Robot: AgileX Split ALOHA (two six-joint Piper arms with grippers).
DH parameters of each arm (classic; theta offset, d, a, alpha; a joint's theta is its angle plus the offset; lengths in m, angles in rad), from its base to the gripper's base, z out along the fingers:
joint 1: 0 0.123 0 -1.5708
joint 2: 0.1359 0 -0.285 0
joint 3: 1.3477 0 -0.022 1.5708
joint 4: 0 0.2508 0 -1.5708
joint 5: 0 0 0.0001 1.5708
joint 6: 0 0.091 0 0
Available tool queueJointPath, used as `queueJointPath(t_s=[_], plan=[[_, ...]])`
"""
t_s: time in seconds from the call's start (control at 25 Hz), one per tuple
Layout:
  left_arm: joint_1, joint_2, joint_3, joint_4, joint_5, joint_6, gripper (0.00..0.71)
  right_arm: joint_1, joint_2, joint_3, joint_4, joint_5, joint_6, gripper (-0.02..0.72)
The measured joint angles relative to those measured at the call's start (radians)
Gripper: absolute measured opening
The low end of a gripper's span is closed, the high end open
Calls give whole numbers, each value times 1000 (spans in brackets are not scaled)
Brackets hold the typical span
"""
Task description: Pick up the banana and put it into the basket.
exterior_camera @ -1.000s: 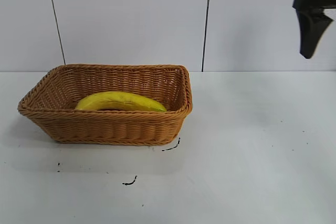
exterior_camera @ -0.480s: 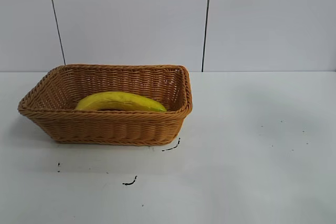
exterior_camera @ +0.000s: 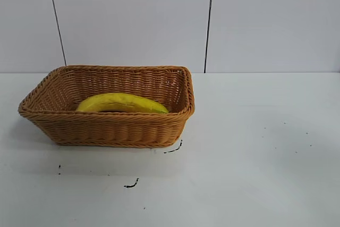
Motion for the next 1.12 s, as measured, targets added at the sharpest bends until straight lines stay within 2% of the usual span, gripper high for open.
queueJointPath(t_s=[1.12], plan=[[0,0,0,0,0,0,695,3,-36,0,0,1,0,648]])
